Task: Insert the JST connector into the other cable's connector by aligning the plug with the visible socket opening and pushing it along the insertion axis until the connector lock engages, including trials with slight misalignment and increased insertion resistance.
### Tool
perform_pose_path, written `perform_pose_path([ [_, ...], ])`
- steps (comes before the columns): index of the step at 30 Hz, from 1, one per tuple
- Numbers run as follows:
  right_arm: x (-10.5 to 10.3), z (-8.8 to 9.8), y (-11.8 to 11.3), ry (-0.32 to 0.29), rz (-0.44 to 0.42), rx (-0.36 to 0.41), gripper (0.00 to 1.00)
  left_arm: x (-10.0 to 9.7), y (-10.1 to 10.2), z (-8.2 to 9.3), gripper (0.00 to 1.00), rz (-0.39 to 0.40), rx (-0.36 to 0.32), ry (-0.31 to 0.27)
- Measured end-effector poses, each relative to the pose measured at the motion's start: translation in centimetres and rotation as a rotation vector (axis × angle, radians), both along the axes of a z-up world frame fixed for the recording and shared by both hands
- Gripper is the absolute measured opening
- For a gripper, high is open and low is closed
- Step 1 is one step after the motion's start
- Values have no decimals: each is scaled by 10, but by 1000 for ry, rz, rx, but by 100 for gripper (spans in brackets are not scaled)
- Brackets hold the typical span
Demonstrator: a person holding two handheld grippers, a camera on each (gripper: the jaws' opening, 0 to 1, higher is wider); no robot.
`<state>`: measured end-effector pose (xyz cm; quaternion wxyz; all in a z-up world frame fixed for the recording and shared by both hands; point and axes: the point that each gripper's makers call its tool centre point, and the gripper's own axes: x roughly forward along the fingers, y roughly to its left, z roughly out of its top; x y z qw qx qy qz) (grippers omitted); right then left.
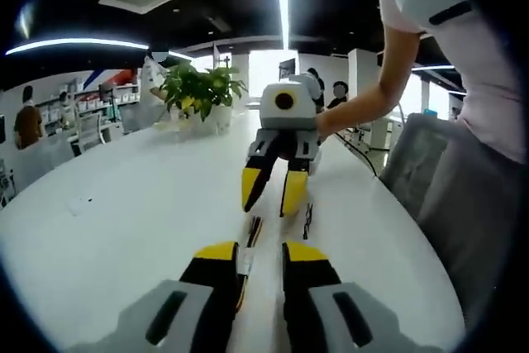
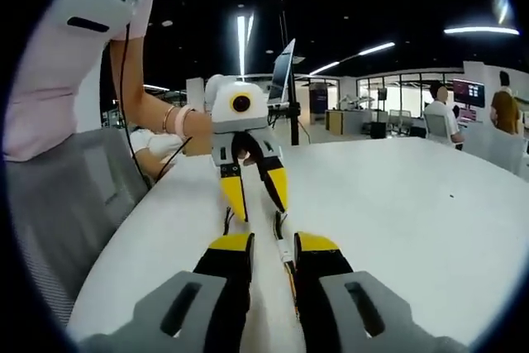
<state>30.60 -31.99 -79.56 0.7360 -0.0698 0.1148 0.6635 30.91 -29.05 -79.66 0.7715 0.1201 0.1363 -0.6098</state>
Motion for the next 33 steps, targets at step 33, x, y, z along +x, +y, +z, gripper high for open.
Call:
perform_pose_path([
  [33,-39,-28,-8,30,16,-49,16,-37,19,-22,18,78,0,55],
])
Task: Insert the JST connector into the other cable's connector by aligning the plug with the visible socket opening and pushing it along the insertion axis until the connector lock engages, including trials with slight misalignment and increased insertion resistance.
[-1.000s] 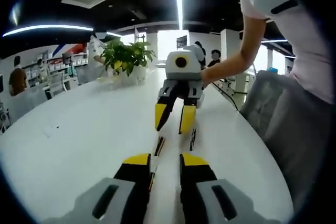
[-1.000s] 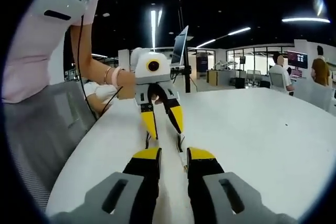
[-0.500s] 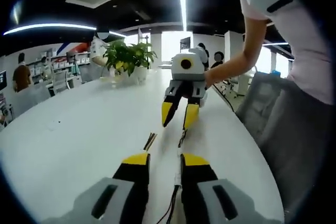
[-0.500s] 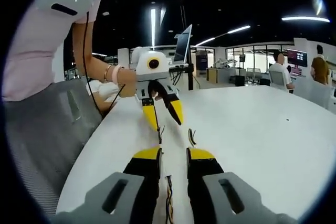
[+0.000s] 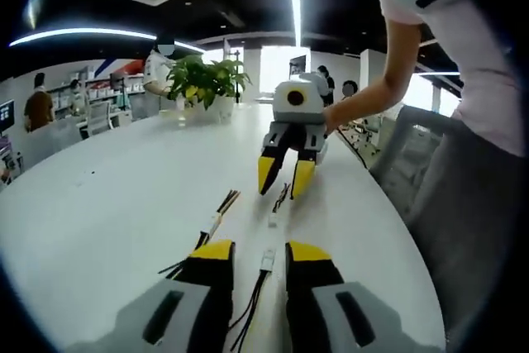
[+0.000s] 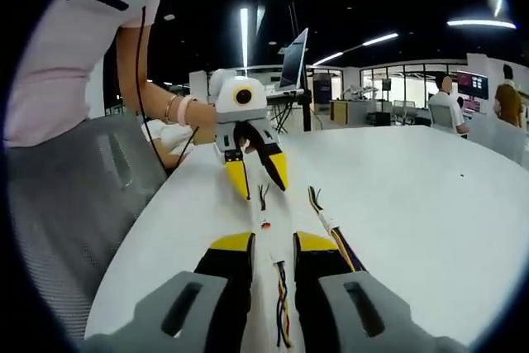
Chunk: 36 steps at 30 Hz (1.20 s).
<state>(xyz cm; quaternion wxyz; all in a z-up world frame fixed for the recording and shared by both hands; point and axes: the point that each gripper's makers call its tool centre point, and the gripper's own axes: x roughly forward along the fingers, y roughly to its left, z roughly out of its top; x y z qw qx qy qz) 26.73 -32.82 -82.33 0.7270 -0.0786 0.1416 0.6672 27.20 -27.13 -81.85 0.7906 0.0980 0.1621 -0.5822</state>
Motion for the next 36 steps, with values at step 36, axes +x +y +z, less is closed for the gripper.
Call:
perform_pose_path([
  [36,1,-30,-3,-31,28,-27,9,-5,0,-26,11,29,-19,45],
])
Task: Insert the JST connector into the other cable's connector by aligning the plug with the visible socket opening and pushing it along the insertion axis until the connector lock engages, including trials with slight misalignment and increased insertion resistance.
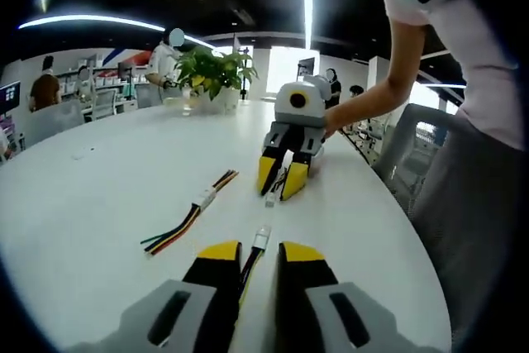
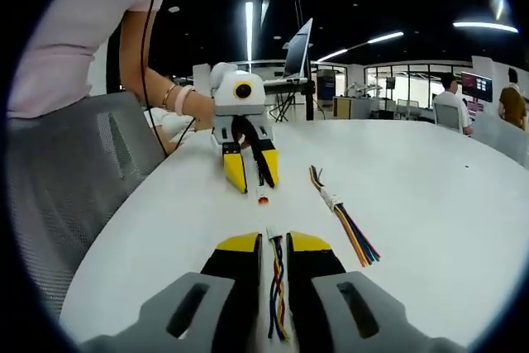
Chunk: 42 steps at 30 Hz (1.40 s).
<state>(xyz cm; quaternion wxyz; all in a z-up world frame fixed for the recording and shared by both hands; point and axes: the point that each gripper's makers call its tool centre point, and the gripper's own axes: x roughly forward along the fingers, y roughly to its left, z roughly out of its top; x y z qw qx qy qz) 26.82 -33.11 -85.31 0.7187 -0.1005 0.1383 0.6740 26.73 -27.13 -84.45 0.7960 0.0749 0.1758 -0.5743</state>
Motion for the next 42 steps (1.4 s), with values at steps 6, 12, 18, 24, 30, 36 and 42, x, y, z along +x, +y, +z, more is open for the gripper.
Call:
perform_pose_path([
  [6,2,0,0,1,-11,23,6,6,2,-3,5,6,1,-27],
  [12,2,1,1,-2,-12,28,5,4,-2,-2,5,8,-13,-27],
  [18,3,1,2,12,-22,35,5,3,0,-2,5,0,-22,-40],
  [24,5,2,3,29,-30,39,4,5,3,-4,1,-4,-24,-50],
  [30,5,2,3,40,-23,34,4,4,-1,-2,0,-23,-26,-55],
  [36,5,3,3,67,-26,25,3,5,-2,-3,0,-31,-20,-52],
  [42,1,3,3,70,-7,-8,3,0,-9,-2,0,-70,-9,-33],
])
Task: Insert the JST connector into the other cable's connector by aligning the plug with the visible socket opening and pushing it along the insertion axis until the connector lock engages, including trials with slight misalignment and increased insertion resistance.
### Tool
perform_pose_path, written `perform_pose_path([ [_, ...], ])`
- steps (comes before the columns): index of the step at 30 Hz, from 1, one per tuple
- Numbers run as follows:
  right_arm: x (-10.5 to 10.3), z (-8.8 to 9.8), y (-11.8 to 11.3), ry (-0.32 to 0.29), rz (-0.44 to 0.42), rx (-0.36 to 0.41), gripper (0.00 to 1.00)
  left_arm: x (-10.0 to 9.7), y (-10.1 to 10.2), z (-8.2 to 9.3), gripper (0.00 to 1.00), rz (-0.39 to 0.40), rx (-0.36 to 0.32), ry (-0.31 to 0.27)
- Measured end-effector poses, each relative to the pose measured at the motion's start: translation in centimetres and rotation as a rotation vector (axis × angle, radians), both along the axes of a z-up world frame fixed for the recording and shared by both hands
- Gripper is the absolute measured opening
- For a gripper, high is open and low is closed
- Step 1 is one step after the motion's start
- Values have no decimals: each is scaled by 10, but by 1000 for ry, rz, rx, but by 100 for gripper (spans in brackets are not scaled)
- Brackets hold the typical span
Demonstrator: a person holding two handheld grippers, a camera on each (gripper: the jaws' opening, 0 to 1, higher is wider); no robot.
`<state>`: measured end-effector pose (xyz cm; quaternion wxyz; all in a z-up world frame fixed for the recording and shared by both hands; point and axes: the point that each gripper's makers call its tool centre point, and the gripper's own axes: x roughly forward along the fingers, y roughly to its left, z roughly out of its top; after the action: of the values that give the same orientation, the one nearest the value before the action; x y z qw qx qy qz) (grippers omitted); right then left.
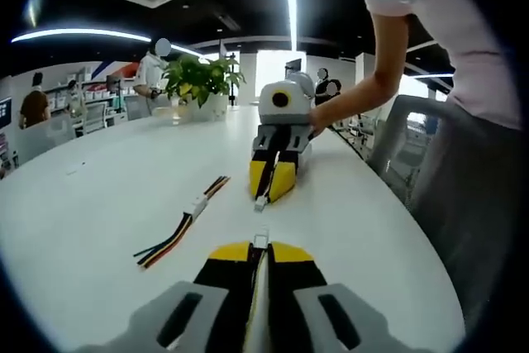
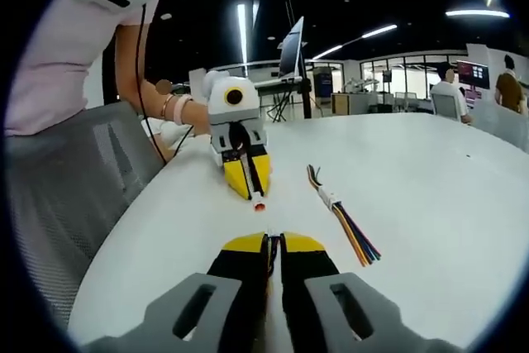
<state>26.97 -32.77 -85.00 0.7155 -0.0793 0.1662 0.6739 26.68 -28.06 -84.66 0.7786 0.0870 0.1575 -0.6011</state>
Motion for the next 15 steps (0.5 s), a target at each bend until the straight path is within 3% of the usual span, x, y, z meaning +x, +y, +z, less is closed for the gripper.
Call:
perform_pose_path([
  [15,1,18,1,-5,-12,-24,3,-1,-5,13,0,-40,52,-2],
])
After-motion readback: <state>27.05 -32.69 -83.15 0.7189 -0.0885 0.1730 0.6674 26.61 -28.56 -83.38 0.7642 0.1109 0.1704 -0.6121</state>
